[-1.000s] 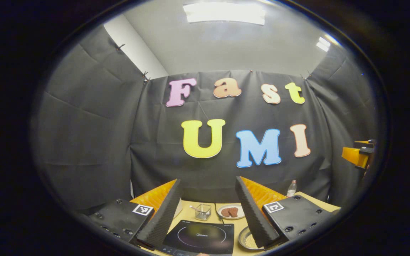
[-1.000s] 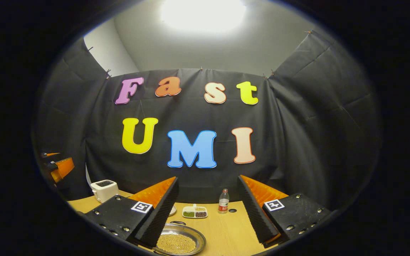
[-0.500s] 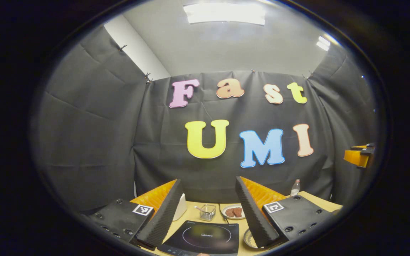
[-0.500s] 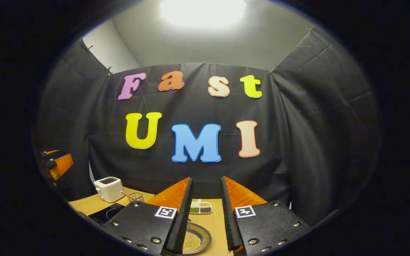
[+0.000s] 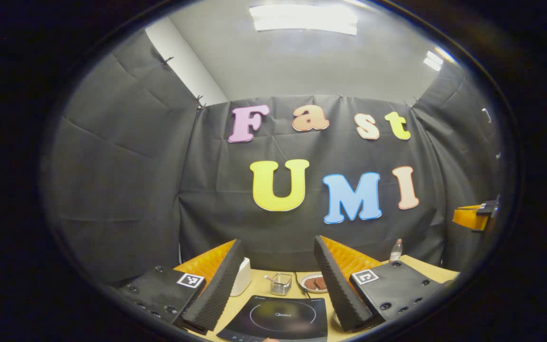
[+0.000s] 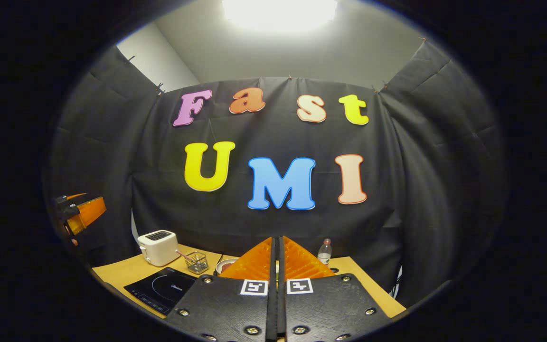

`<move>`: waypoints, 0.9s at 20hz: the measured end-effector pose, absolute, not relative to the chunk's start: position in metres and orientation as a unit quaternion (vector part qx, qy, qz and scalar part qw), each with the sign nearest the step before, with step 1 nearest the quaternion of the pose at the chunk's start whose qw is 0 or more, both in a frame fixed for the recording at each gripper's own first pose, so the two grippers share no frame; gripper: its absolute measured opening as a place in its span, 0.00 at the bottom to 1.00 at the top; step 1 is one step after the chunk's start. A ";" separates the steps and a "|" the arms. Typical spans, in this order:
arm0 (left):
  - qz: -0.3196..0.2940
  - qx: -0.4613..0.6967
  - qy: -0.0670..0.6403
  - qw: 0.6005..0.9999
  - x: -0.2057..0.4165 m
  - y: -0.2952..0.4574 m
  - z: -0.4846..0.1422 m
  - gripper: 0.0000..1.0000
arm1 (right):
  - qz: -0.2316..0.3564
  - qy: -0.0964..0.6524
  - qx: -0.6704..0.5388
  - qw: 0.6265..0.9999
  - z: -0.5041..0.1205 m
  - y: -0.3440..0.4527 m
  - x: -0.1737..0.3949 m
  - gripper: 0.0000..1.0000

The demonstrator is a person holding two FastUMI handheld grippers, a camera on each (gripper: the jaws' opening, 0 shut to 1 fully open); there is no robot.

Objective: First push the handle of the pot to place it horizontally, then grasp the pot with both hands and set it on the induction cooktop.

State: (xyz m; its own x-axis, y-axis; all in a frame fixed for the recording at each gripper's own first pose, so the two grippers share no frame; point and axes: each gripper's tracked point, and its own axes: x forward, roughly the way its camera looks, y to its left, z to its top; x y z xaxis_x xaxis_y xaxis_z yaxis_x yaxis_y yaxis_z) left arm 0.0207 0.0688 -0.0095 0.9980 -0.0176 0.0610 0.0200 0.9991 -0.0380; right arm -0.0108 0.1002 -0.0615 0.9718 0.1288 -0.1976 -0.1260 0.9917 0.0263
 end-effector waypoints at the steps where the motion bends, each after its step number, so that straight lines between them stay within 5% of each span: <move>1: -0.012 -0.019 -0.029 0.999 0.021 0.073 -0.012 0.97 | 0.074 0.115 0.009 0.991 -0.071 0.111 -0.012 0.00; 18: 0.040 -0.018 -0.002 0.999 -0.004 0.144 -0.048 0.97 | 0.222 0.344 0.003 0.913 -0.237 0.224 -0.074 0.00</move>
State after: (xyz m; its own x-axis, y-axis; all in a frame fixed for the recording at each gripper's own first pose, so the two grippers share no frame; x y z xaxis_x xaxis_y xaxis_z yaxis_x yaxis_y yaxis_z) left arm -0.0037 0.1440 -0.0483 0.9968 0.0802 0.0036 -0.0800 0.9962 -0.0352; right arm -0.0742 0.2242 -0.2373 0.6654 0.4074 -0.6256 -0.4026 0.9015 0.1589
